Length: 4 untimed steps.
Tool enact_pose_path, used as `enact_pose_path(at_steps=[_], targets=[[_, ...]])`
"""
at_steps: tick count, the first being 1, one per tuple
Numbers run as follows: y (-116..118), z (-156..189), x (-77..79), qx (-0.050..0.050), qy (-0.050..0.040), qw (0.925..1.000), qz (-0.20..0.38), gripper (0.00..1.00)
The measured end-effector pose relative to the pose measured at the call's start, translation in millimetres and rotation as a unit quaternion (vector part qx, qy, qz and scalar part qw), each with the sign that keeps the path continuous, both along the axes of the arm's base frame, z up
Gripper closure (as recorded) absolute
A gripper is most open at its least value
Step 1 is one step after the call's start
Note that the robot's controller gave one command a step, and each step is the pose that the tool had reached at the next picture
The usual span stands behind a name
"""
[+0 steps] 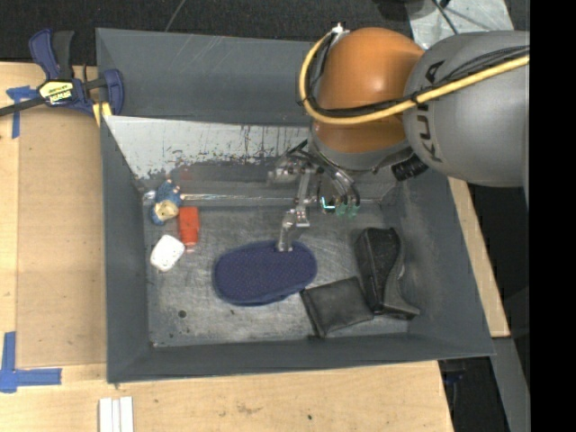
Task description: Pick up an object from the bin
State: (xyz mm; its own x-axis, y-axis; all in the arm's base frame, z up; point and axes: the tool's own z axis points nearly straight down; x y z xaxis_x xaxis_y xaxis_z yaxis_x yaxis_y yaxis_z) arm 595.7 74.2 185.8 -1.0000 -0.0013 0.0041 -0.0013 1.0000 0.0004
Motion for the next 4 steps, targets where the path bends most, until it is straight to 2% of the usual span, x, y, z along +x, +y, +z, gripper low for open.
enact_pose_path(at_steps=[1, 2, 3, 4], targets=[[19, -99, -7.0, 0.0, -0.0081, 0.9984, 0.055, 0.0], [59, -84, -12.1, 0.001, -0.006, 0.9708, 0.24, 0.0], [56, -85, -27.9, 0.001, -0.0036, 0.9053, 0.425, 0.0], [68, -107, -42.7, -0.003, -0.0095, 0.834, 0.552, 0.0]])
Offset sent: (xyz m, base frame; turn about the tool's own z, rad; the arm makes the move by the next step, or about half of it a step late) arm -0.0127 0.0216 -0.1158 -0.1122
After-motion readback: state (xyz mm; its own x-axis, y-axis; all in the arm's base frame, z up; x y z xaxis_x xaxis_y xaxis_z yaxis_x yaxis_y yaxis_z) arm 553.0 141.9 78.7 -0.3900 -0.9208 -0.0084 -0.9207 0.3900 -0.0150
